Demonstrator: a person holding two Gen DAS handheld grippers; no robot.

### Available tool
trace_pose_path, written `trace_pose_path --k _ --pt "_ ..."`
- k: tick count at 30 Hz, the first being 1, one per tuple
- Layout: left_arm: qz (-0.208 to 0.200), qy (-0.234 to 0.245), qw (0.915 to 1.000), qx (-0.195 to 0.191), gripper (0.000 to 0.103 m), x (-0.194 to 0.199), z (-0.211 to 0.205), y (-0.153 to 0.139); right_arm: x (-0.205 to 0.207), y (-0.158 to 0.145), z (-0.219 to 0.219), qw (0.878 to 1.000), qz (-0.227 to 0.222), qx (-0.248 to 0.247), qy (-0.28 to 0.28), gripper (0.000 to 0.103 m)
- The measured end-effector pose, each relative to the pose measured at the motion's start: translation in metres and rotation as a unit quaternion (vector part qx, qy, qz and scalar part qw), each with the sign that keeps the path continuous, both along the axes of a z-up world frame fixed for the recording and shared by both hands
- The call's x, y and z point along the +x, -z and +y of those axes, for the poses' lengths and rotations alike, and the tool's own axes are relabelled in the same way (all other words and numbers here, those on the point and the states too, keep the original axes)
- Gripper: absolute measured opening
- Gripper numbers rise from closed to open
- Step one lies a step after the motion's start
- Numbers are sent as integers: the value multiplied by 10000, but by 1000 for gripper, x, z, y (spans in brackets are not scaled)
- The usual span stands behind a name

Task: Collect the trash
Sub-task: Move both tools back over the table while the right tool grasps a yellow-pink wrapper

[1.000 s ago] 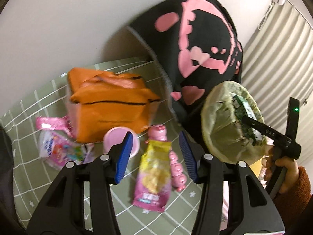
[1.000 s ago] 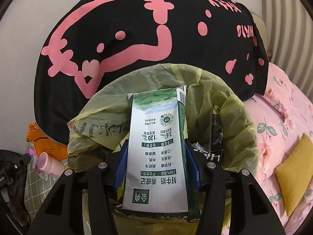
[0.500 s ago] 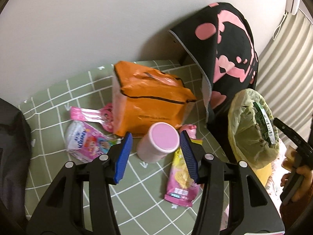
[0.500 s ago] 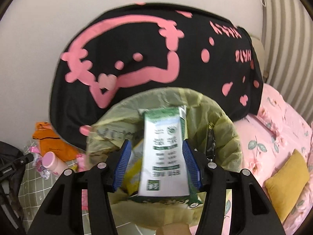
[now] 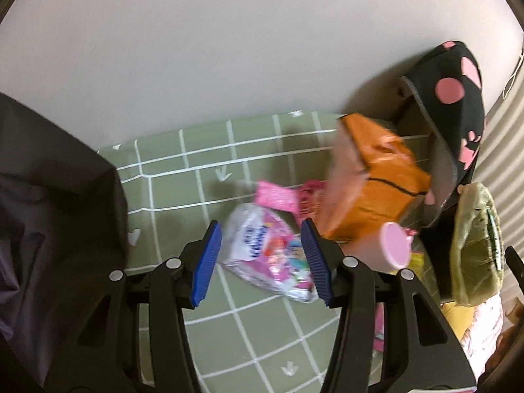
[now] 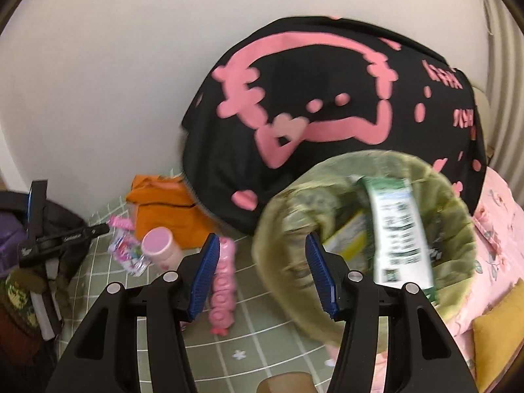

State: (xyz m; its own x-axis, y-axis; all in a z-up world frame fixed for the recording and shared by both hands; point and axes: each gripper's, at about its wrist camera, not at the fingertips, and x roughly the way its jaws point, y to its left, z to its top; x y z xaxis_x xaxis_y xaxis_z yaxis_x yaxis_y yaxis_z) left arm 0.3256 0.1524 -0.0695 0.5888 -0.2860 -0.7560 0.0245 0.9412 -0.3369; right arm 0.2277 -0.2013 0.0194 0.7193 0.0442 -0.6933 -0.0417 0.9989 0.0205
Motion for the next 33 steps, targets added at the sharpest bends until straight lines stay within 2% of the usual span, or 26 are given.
trace_pose_path --k 3,8,12,17,20,21,23,26,33 --pt "80 44 9999 -84 48 8 6 10 3 17 13 9991 233 295 -180 51" --pt "-64 308 9995 -102 48 26 1 6 10 44 36 9978 441 218 -451 51" --pt "-300 710 9970 49 48 46 -9 -13 26 71 47 9954 769 384 -418 51" --pt "-445 680 9967 28 48 60 -6 -28 45 112 65 9897 1377 295 -267 51" --pt "-447 650 9969 -33 48 60 -1 -31 46 119 75 9918 1271 97 -129 50" --pt "-443 656 9969 -48 48 59 1 -31 47 121 78 9917 1277 64 -151 48" --pt "-421 676 9968 -87 48 58 5 -30 51 122 81 9915 1294 -11 -124 36" --pt "-404 694 9967 -97 48 57 1 -26 54 122 85 9901 1396 -71 -113 24" --pt "-384 714 9966 -106 48 56 -1 -23 44 135 80 9824 1777 526 -235 21"
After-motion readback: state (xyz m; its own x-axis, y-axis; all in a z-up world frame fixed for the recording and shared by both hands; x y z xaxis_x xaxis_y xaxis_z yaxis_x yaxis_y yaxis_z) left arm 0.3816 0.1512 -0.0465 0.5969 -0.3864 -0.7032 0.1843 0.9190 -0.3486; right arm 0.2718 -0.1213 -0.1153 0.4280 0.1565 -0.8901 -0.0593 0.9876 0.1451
